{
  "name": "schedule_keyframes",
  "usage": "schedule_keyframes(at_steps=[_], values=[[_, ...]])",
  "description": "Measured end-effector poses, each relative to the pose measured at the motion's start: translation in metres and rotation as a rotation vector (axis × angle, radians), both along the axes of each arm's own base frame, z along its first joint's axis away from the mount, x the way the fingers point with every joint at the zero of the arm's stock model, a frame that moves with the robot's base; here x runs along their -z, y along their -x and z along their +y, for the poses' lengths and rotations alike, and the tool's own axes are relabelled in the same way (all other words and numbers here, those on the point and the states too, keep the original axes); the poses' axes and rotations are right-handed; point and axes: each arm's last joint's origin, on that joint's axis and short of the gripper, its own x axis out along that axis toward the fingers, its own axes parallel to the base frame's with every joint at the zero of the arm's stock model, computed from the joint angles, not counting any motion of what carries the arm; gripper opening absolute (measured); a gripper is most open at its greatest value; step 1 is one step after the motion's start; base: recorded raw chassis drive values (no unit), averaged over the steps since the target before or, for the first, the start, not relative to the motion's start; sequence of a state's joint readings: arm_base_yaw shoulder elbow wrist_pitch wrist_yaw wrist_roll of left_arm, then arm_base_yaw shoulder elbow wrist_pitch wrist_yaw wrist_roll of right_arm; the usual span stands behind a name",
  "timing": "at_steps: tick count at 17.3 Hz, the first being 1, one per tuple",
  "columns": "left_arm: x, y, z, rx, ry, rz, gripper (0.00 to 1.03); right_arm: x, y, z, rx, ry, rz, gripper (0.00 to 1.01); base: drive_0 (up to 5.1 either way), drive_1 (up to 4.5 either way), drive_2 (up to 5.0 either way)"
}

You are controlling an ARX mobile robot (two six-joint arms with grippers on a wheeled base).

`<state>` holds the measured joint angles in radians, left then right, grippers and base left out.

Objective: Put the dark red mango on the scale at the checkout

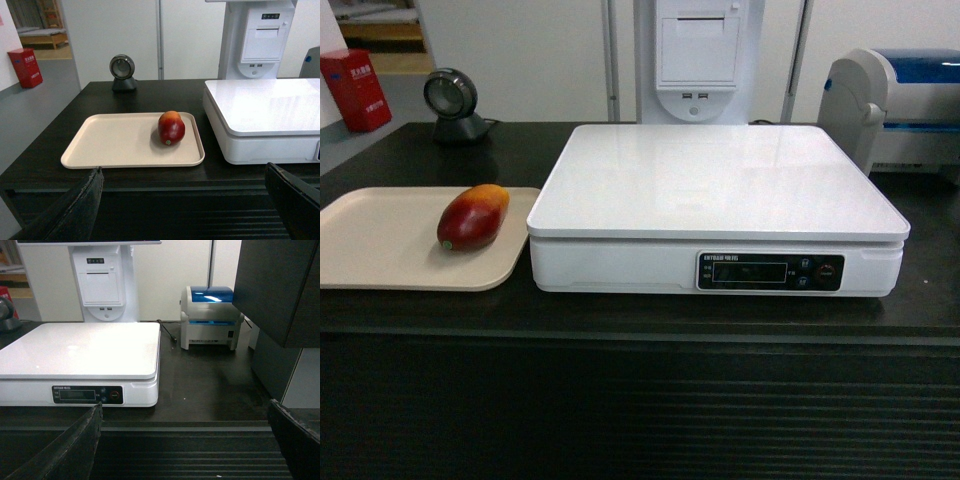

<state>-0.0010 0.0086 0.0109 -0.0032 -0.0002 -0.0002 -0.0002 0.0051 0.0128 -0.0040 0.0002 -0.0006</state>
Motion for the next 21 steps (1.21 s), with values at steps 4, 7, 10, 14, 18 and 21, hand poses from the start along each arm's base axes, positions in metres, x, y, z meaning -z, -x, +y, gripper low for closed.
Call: schedule_keyframes(at_steps=[4, 7, 10, 14, 18, 21], values=[[0.000, 0.000, 0.000, 0.000, 0.000, 0.000, 0.98, 0.000, 0.000, 0.000, 0.000, 0.000, 0.000, 0.98, 0.0, 0.00, 0.0], [0.000, 0.000, 0.000, 0.000, 0.000, 0.000, 0.98, 0.000, 0.000, 0.000, 0.000, 0.000, 0.000, 0.98, 0.0, 0.00, 0.0], [0.000, 0.000, 0.000, 0.000, 0.000, 0.000, 0.98, 0.000, 0.000, 0.000, 0.000, 0.000, 0.000, 0.98, 0.0, 0.00, 0.0], [0.000, 0.000, 0.000, 0.000, 0.000, 0.000, 0.98, 0.000, 0.000, 0.000, 0.000, 0.000, 0.000, 0.98, 0.0, 0.00, 0.0], [0.002, -0.001, 0.000, -0.075, 0.007, 0.091, 0.98, 0.000, 0.000, 0.000, 0.000, 0.000, 0.000, 0.98, 0.0, 0.00, 0.0], [-0.017, -0.020, 0.013, -0.245, 0.005, 0.124, 0.98, 0.000, 0.000, 0.000, 0.000, 0.000, -0.001, 0.98, 0.0, 0.00, 0.0]])
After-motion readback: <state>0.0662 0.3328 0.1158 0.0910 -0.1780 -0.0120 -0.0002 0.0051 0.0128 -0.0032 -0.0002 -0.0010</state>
